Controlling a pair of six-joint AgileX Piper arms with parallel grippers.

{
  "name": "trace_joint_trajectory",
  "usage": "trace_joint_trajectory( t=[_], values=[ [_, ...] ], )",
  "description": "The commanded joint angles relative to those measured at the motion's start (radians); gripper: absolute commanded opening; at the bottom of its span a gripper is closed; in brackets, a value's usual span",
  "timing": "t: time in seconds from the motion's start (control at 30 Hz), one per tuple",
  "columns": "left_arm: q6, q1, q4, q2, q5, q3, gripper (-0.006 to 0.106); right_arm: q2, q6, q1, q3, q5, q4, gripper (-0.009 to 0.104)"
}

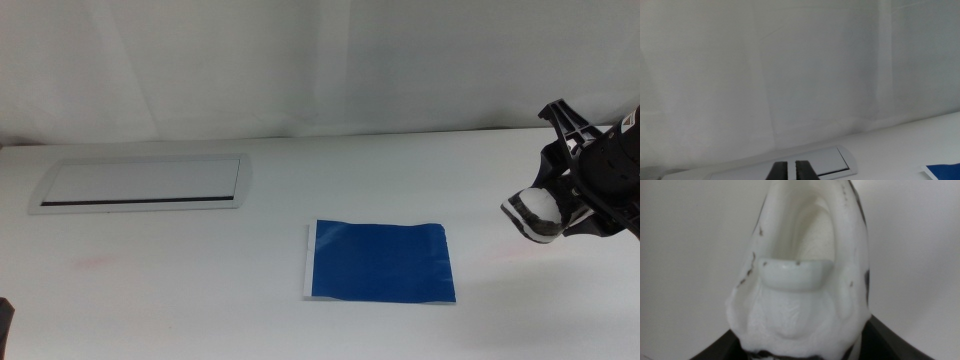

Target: Use one arm to grab the shoe from the table and place it on the mat.

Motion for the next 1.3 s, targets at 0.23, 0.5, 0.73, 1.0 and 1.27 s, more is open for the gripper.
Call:
trace_joint_trajectory(
  t=[0.23,0.5,0.73,1.0,1.27],
  values=[
    [-0.007,0.003,-0.009,-0.04,-0.009,0.041,-0.003,0.004,0.2,0.028,-0.006,0.029,-0.016,-0.002],
    [-0.007,0.003,-0.009,-0.04,-0.009,0.041,-0.003,0.088,0.378,0.152,-0.025,-0.105,-0.016,-0.002],
    [-0.007,0.003,-0.009,-0.04,-0.009,0.041,-0.003,0.216,0.452,0.246,-0.165,-0.093,-0.016,-0.002],
    [-0.007,0.003,-0.009,-0.04,-0.009,0.041,-0.003,0.333,0.628,0.342,-0.266,-0.046,-0.044,-0.002],
    [-0.007,0.003,-0.009,-0.04,-0.009,0.041,-0.003,0.449,0.719,0.403,-0.469,0.181,-0.129,-0.002]
  ],
)
